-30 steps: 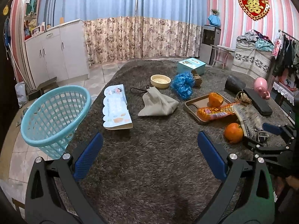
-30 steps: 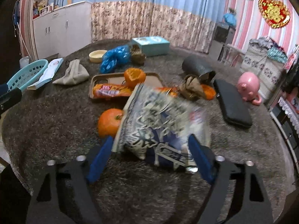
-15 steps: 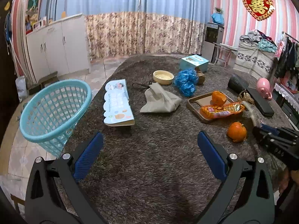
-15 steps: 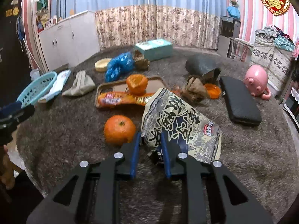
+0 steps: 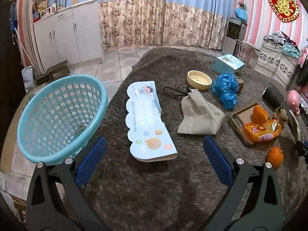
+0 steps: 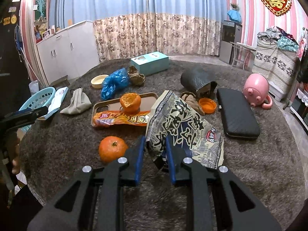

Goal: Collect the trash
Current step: 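Grasp the white paper card with the left tool while the right tool holds the snack bag, then carry the card to the blue basket and open the left tool while the right tool carries the bag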

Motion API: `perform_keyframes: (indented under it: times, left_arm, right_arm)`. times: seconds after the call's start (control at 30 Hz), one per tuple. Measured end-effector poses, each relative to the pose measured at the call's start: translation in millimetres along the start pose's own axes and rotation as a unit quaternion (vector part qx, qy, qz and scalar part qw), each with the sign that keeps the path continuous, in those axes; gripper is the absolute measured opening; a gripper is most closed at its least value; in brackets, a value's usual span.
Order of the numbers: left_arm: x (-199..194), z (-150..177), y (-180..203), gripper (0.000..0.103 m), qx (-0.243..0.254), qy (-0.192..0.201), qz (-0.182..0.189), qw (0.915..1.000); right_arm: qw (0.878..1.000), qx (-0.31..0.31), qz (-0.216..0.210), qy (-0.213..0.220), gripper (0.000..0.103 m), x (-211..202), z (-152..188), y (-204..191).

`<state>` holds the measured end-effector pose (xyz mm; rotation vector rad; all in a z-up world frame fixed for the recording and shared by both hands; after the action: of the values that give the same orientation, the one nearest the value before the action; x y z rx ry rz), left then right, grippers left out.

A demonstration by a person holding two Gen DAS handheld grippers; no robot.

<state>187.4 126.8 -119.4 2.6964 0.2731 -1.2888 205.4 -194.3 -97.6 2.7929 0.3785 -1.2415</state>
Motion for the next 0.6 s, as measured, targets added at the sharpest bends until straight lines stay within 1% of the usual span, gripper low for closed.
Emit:
perform_keyframes:
  times: [0.1,0.17,0.23,0.3,0.4,0.5,0.6]
  left_arm:
    - [11.2,1.9,3.6,0.088,0.004,-0.017,0.007,0.9998]
    - [17.0,4.1,4.3,0.085,0.005,-0.024,0.004,0.9997]
    - [25.2,5.1,4.7,0.073,0.005,-0.028,-0.002,0.9996]
    - [31.5,5.7,5.0,0.065,0.001,-0.035,-0.003,0.9994]
    - [31.9,4.2,3.0,0.061,-0.01,-0.032,-0.001,0.9994]
    - [30.2,4.1,3.5,0.052,-0.008,-0.03,0.003,0.9995]
    - [25.1,5.0,3.0,0.052,-0.003,-0.023,0.001,0.9997]
  right_arm:
    - [1.0,0.006,0.002,-0.001,0.022,1.7,0.6,4.5]
    - [1.0,0.01,0.003,-0.002,0.022,2.4,0.2,6.1]
    - [1.0,0.009,0.004,-0.001,0.022,2.7,0.2,6.7]
    - [1.0,0.008,0.005,-0.002,0.022,3.2,-0.3,7.8]
    - [1.0,0.007,0.007,0.0,0.022,2.5,-0.6,8.4]
    - [1.0,0.006,0.012,-0.001,0.022,6.1,-0.2,9.5]
    - [1.0,0.008,0.015,-0.006,0.022,10.4,2.6,11.8]
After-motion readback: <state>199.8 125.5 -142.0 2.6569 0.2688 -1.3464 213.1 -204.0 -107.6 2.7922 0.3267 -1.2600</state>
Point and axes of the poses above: each gripper's, at about its wrist camera, not at the fingertips, and x roughly the way its jaws point, y to its right, z to its underside, the point moved 4 cm from there along x, roughly the way its jaws point, and after that the axes turned 9 degrees about -y, right-handed, at the moved point
